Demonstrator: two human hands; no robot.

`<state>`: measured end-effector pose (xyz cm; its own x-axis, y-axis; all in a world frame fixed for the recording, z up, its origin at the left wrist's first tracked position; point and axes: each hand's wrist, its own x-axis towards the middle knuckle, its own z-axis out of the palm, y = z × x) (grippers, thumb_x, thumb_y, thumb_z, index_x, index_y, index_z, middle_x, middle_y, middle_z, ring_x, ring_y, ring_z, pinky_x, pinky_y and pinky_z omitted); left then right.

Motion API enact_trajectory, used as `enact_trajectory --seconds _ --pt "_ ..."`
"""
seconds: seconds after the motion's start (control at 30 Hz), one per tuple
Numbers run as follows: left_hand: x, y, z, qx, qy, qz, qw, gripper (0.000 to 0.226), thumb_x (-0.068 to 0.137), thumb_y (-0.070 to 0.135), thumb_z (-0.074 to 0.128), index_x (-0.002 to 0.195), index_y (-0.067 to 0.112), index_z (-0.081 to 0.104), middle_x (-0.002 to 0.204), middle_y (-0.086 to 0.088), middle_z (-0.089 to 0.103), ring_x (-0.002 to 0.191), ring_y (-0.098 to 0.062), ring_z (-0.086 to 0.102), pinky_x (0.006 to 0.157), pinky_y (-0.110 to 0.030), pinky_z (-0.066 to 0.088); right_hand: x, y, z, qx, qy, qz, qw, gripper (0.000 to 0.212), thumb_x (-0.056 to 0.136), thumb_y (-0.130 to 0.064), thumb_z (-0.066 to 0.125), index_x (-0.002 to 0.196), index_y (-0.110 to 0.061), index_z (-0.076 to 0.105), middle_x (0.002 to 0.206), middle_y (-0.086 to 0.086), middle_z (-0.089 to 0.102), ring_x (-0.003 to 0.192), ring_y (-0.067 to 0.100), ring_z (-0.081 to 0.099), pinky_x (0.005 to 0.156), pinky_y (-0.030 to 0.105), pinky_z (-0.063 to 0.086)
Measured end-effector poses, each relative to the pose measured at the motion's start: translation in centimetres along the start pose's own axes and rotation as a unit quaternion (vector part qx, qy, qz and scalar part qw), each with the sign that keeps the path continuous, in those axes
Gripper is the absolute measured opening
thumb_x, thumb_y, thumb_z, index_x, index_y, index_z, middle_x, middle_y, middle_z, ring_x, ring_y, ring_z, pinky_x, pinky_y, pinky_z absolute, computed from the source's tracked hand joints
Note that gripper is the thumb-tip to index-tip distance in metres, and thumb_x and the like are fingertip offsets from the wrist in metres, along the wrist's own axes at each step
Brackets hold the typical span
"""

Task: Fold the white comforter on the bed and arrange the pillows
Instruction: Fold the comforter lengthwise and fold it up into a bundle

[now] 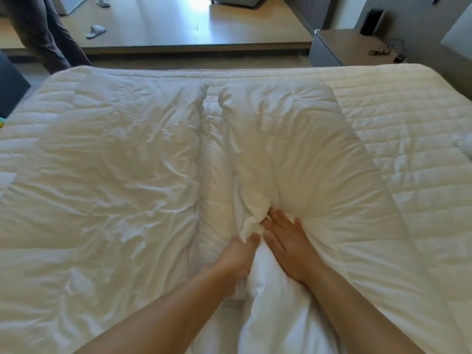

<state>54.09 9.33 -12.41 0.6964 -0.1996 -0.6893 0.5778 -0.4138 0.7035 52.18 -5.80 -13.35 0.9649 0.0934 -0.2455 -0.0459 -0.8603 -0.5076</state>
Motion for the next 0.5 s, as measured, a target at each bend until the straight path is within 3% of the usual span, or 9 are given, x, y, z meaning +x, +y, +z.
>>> enact_trajectory --seconds 0.07,0.13,0.23,0.27,0.33,0.4,0.5 --pt "-1.6 -0.3 1.3 -0.158 -0.063 -0.115 0.979 0.051 0.097 0.053 0.043 0.126 0.016 0.059 0.114 -0.007 0.071 0.105 -0.025 0.066 0.095 -0.039 0.053 -0.9 -0.6 -1.3 0.039 0.049 -0.013 0.998 0.055 0.099 -0.048 0.015 0.152 -0.033 0.02 0.152 -0.025 0.002 0.145 0.0 0.0 0.12 0.036 -0.003" --pt "-2.5 -0.9 1.9 -0.235 -0.124 -0.16 0.951 0.047 0.098 0.047 0.042 0.118 0.011 0.067 0.104 -0.012 0.076 0.101 -0.028 0.071 0.097 -0.042 0.053 -1.5 -0.8 -1.6 0.012 0.076 -0.026 0.997 0.066 0.091 -0.053 0.009 0.151 -0.032 0.025 0.153 -0.025 0.01 0.144 0.0 0.004 0.119 0.036 0.001" --pt "-1.6 -0.8 0.7 -0.152 -0.088 -0.171 0.969 0.044 0.095 0.04 0.043 0.116 0.009 0.067 0.102 -0.012 0.075 0.1 -0.028 0.07 0.095 -0.038 0.055 -2.4 -0.8 0.8 -0.133 0.092 -0.045 0.986 0.058 0.094 -0.044 0.025 0.145 -0.023 0.043 0.155 -0.006 0.034 0.145 0.019 0.028 0.116 0.046 0.012" --pt "-0.7 -0.1 0.0 -0.089 -0.052 -0.15 0.983 0.041 0.094 0.037 0.046 0.117 0.009 0.065 0.105 -0.009 0.074 0.102 -0.028 0.068 0.094 -0.036 0.054 -2.6 -0.9 1.8 -0.166 0.085 -0.039 0.982 0.055 0.095 -0.041 0.03 0.143 -0.02 0.046 0.154 0.0 0.038 0.143 0.024 0.032 0.113 0.05 0.015" --pt "1.1 2.4 -1.4 -0.018 0.033 -0.033 0.999 0.042 0.091 0.032 0.052 0.125 0.009 0.057 0.116 -0.004 0.066 0.11 -0.027 0.063 0.098 -0.037 0.051 -2.4 -0.9 3.6 -0.19 0.089 -0.023 0.978 0.054 0.095 -0.039 0.035 0.144 -0.017 0.043 0.156 0.004 0.035 0.144 0.028 0.029 0.112 0.055 0.016" --pt "2.0 6.5 -2.4 -0.035 0.087 0.106 0.99 0.068 0.083 0.042 0.058 0.142 0.015 0.039 0.13 -0.005 0.059 0.117 -0.026 0.058 0.104 -0.043 0.046 -2.0 -1.3 4.6 -0.198 0.1 -0.008 0.975 0.057 0.094 -0.038 0.036 0.146 -0.015 0.041 0.157 0.006 0.032 0.145 0.03 0.027 0.113 0.058 0.015" --pt "6.1 12.4 -3.7 -0.047 0.135 0.17 0.975 0.092 0.081 0.06 0.061 0.153 0.023 0.018 0.145 -0.005 0.047 0.13 -0.028 0.048 0.111 -0.045 0.039 -1.3 -1.4 5.7 -0.203 0.108 -0.01 0.973 0.058 0.094 -0.038 0.037 0.147 -0.015 0.039 0.158 0.007 0.03 0.145 0.031 0.026 0.112 0.059 0.017"
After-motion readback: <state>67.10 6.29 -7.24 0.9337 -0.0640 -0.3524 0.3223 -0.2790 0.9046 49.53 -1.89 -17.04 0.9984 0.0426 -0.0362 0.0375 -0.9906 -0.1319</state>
